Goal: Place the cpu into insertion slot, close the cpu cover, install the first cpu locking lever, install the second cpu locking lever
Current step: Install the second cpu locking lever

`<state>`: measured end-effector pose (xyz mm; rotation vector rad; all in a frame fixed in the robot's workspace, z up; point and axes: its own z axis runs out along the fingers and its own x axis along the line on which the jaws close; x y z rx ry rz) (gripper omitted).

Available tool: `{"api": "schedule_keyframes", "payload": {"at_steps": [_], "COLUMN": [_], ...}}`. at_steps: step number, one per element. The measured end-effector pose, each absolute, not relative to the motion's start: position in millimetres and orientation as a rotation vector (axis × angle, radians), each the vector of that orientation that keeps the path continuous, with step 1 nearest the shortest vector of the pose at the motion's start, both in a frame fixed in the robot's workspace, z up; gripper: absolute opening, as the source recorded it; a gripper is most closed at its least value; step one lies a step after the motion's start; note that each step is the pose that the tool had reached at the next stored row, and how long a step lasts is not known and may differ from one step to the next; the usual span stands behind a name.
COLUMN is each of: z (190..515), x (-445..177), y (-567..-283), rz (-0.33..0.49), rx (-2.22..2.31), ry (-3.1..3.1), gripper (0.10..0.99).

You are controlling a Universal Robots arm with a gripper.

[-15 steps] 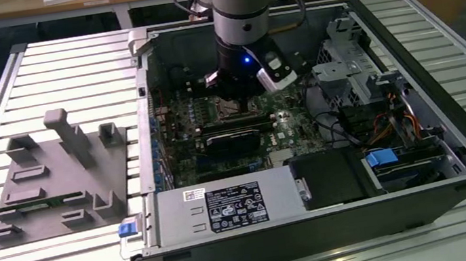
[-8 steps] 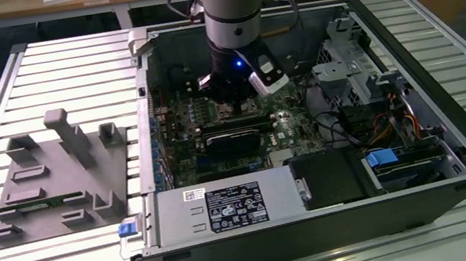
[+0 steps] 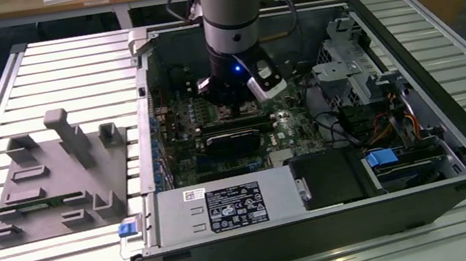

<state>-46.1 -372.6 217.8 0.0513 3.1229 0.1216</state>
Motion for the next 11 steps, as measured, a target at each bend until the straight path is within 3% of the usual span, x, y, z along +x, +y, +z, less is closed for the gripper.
{"api": "schedule_keyframes", "payload": {"at_steps": [11], "z": [215.2], "x": [-54.3], "y": [-380.1], "rz": [0.191], "rx": [0.052], "ry": [3.12], "gripper": [0.106]}}
